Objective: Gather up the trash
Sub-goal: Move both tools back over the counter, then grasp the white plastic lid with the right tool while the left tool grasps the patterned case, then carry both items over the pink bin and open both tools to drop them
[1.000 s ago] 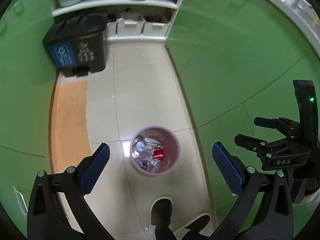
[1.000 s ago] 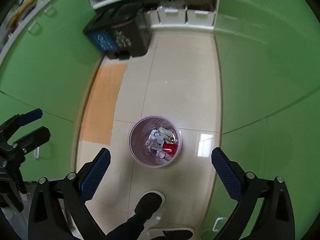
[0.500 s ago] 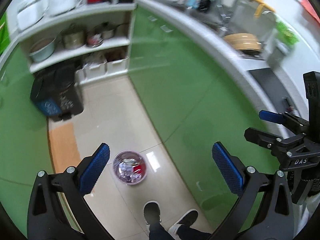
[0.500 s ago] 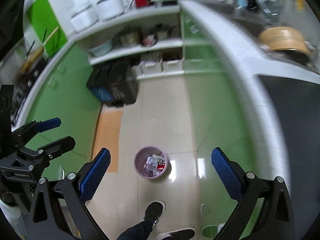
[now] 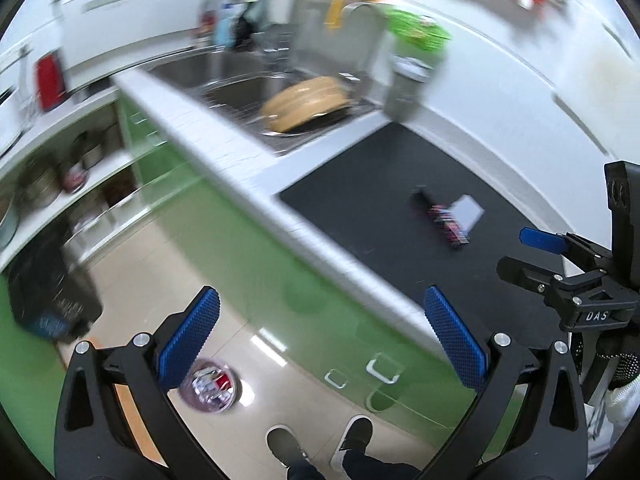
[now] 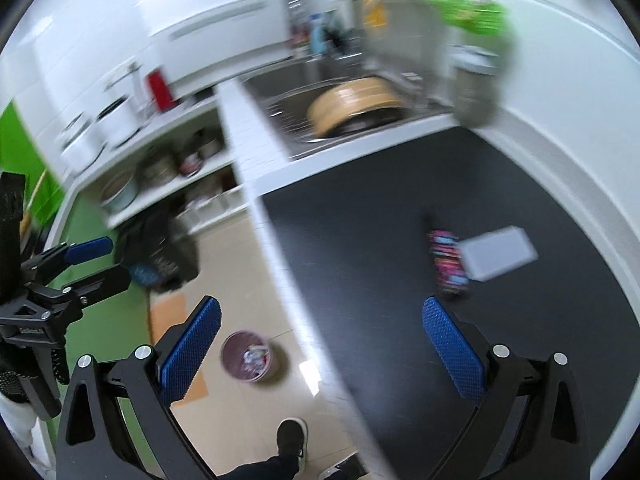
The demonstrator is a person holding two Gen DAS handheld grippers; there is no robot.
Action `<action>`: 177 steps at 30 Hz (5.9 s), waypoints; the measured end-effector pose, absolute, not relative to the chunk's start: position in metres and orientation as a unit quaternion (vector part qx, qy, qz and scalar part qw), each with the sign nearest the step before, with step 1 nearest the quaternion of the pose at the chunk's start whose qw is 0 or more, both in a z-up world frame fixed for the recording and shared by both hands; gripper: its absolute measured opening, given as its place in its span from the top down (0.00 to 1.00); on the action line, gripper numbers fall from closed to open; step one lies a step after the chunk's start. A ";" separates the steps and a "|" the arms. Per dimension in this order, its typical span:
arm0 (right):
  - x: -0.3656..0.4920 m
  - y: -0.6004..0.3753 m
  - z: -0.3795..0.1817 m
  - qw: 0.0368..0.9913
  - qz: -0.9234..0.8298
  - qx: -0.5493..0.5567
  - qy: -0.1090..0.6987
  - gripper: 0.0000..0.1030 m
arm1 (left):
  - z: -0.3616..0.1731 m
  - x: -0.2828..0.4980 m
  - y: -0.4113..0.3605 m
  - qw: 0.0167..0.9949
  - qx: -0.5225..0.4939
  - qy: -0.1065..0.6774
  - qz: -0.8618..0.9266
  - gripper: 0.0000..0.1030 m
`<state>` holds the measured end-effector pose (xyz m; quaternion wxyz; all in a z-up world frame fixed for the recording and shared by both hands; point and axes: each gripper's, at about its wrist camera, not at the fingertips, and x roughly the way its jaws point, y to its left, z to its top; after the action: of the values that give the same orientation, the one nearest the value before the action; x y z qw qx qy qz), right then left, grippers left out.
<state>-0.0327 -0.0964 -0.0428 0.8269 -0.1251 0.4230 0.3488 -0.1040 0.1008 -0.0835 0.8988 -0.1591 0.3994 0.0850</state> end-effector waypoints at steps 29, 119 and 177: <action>0.149 -0.194 -0.073 0.796 0.338 -0.165 0.474 0.06 | -0.105 0.092 -0.013 0.877 -0.129 0.460 0.054 0.03; 0.224 -0.190 -0.094 0.765 0.360 -0.238 0.478 0.52 | -0.189 0.176 -0.054 0.806 -0.176 0.524 0.210 0.75; -0.134 0.184 -0.379 0.591 0.564 -0.353 0.456 0.52 | -0.465 -0.253 0.270 0.745 -0.335 0.494 0.298 0.78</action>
<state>-0.1340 0.1840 -0.3789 0.5911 -0.3533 0.4559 0.5639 -0.2528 0.2702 -0.4646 0.7450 -0.3348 0.4938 0.2984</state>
